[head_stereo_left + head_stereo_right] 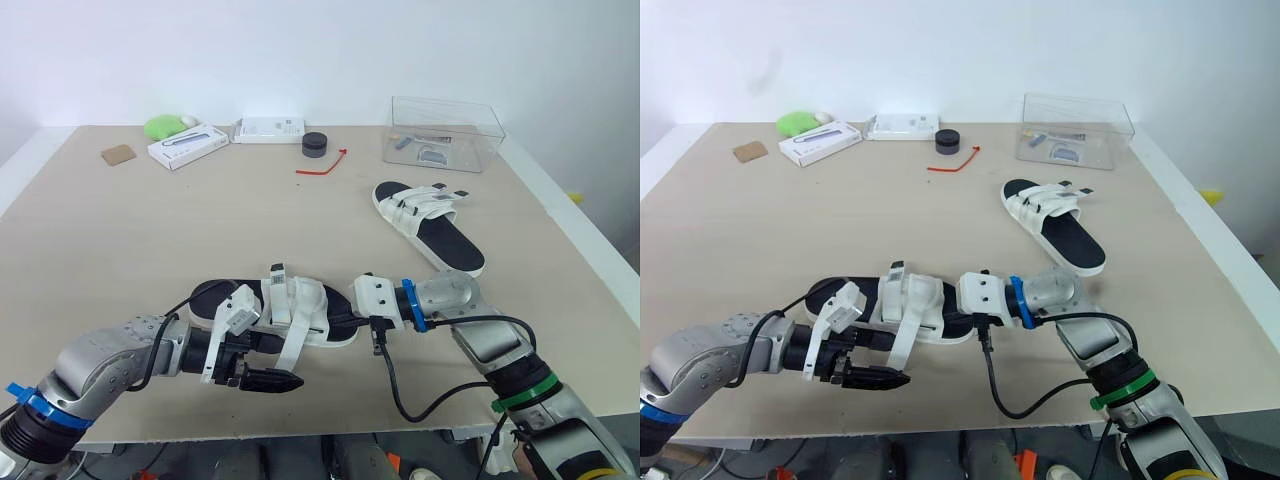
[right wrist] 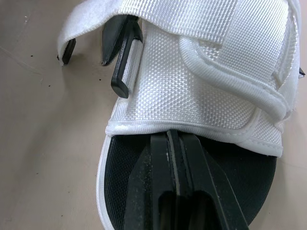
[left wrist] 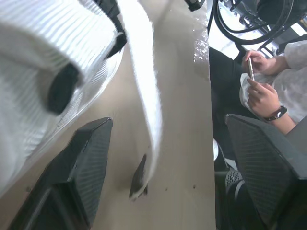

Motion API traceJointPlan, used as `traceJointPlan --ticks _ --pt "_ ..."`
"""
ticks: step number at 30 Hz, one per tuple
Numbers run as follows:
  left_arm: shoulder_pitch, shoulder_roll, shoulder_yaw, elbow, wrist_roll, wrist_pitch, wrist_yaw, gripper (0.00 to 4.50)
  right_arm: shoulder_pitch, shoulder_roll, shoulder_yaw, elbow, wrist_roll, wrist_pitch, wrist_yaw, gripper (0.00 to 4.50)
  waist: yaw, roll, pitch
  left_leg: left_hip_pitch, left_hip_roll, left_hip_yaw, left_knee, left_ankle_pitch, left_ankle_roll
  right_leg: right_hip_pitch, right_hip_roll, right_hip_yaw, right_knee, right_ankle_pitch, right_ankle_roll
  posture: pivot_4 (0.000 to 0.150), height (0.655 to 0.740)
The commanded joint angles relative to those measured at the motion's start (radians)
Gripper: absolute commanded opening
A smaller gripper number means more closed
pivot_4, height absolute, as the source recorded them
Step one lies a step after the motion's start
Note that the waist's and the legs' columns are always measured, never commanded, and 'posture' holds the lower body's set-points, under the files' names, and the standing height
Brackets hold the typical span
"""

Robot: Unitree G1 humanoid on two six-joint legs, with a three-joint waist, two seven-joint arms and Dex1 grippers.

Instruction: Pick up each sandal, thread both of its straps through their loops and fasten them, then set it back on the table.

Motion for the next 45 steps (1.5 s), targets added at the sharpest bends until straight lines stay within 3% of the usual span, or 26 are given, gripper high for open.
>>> traceJointPlan --ticks 1,3,4,5,6,19,23,30,45 --pt "-0.01 -0.018 0.008 -0.018 0.007 0.031 -0.015 2.12 0.026 -0.019 0.019 0.013 -0.041 0.022 -0.002 0.0 0.0 0.0 0.0 0.0 0.0 0.0 0.0 0.0 0.0 0.0 0.0 0.0 0.0 0.0 0.0 0.15 0.74" --pt "-0.003 -0.016 0.016 -0.017 -0.005 0.064 -0.022 1.1 0.029 -0.02 0.019 0.009 -0.041 0.023 -0.002 0.0 0.0 0.0 0.0 0.0 0.0 0.0 0.0 0.0 0.0 0.0 0.0 0.0 0.0 0.0 0.0 0.15 0.74" --pt "0.001 -0.016 0.022 -0.016 -0.014 0.077 -0.025 0.93 0.03 -0.021 0.02 0.007 -0.04 0.024 -0.003 0.0 0.0 0.0 0.0 0.0 0.0 0.0 0.0 0.0 0.0 0.0 0.0 0.0 0.0 0.0 0.0 0.15 0.74" --pt "0.003 -0.008 0.032 -0.014 -0.032 0.097 -0.036 0.29 0.03 -0.022 0.02 0.006 -0.04 0.024 -0.002 0.0 0.0 0.0 0.0 0.0 0.0 0.0 0.0 0.0 0.0 0.0 0.0 0.0 0.0 0.0 0.0 0.15 0.74" --pt "0.002 -0.005 0.041 -0.012 -0.046 0.114 -0.044 0.12 0.03 -0.022 0.021 0.005 -0.041 0.025 -0.003 0.0 0.0 0.0 0.0 0.0 0.0 0.0 0.0 0.0 0.0 0.0 0.0 0.0 0.0 0.0 0.0 0.15 0.74" --pt "-0.328 -0.14 0.215 0.264 -0.294 0.419 0.068 0.12 0.014 -0.017 0.023 0.024 -0.044 0.017 -0.009 0.0 -0.002 -0.001 0.0 -0.001 0.0 -0.001 0.0 0.0 0.0 0.0 0.0 -0.001 0.0 0.0 0.001 0.15 0.74" --pt "-0.466 -0.22 0.218 0.404 -0.229 0.402 0.091 0.12 0.006 -0.015 0.023 0.034 -0.046 0.013 -0.012 0.0 -0.002 -0.001 0.0 -0.001 -0.001 -0.002 0.0 0.0 0.0 0.0 0.0 0.0 -0.001 0.001 0.001 0.15 0.74" --pt "-0.511 -0.311 0.141 0.476 -0.144 0.414 0.06 0.12 0.01 -0.014 0.021 0.025 -0.047 0.018 -0.023 0.0 -0.005 -0.002 0.0 -0.002 -0.001 -0.001 0.001 0.0 0.0 0.0 0.0 0.001 -0.001 0.003 0.003 0.15 0.74" --pt "-0.484 -0.287 0.041 0.468 0.013 0.44 -0.03 0.12 0.016 -0.023 0.018 0.015 -0.046 0.028 -0.031 0.0 -0.005 -0.002 0.0 -0.002 -0.002 -0.001 0.001 0.0 0.0 0.0 -0.001 0.001 -0.001 0.002 0.003 0.15 0.74"
